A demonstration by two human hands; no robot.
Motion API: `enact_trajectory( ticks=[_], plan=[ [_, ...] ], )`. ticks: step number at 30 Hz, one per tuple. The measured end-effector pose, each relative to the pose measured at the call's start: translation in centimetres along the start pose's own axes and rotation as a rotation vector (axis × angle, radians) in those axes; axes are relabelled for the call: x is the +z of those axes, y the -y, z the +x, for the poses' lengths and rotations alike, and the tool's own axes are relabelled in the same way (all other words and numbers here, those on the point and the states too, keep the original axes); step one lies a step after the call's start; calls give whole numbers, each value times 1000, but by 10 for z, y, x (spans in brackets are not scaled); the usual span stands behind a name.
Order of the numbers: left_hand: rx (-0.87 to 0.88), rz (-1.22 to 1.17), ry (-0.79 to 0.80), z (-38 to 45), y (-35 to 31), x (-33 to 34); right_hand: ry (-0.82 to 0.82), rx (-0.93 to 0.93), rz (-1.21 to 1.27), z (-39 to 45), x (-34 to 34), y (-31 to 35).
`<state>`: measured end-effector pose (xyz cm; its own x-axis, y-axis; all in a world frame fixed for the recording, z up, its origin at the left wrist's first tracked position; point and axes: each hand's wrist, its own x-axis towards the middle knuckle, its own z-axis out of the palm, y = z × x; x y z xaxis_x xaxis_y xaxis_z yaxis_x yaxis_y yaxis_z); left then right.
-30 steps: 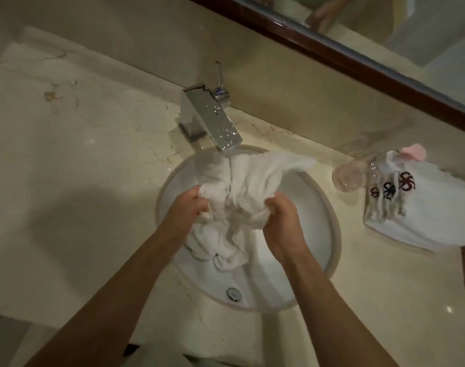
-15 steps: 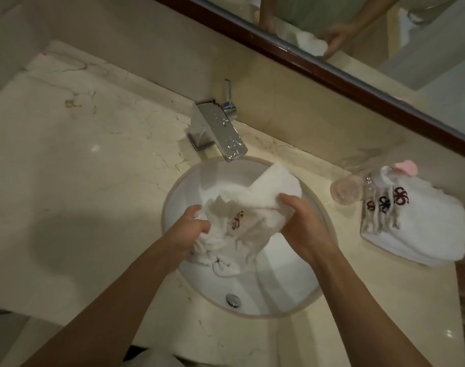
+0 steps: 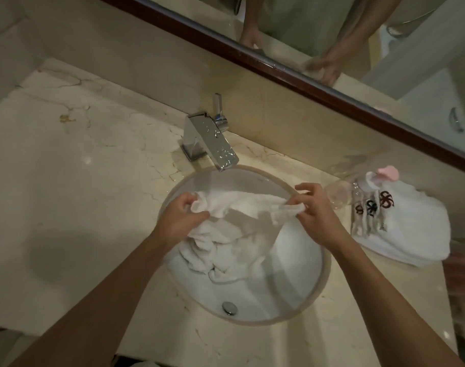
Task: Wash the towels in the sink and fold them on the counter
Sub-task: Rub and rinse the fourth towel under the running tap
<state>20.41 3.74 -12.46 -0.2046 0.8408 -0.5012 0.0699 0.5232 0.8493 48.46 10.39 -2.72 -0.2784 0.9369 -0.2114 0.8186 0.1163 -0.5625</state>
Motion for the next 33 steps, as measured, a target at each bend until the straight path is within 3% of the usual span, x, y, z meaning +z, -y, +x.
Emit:
enact_trajectory(
  ticks=[1, 3, 6, 8, 11, 13, 16, 21, 25, 29, 31, 33],
  plan=[
    [23, 36, -47, -3, 3, -4, -27, 10, -107, -1, 2, -8],
    [28, -9, -109, -10, 8, -9, -19, 50, -88, -5, 6, -14],
    [23, -162, -88, -21, 15, -8, -10, 203, 373, -7, 12, -6],
    [52, -93, -75, -23, 20, -5, -30, 252, 652, 0, 17, 11],
    [92, 110, -157, -25, 23, 0, -26, 376, 846, 27, 21, 37],
    [64, 156, -213, -25, 22, 4, -18, 466, 769, 49, 26, 51],
    [-51, 135, -260, -18, 24, 10, -55, 391, 394, 85, 30, 73],
    [-371, -5, -1, -16, 23, 16, -43, 262, 89, 153, 24, 122],
    [-284, 33, -17, -16, 32, 13, 62, 198, 9, 191, 26, 148],
    [-83, 110, -73, -21, 37, 13, 82, 165, 12, 213, 31, 158],
    [-82, -20, -47, -25, 34, 14, 66, 143, 17, 218, 34, 160],
    [-200, -257, 4, -22, 34, 15, 35, 151, 17, 219, 37, 158]
  ],
)
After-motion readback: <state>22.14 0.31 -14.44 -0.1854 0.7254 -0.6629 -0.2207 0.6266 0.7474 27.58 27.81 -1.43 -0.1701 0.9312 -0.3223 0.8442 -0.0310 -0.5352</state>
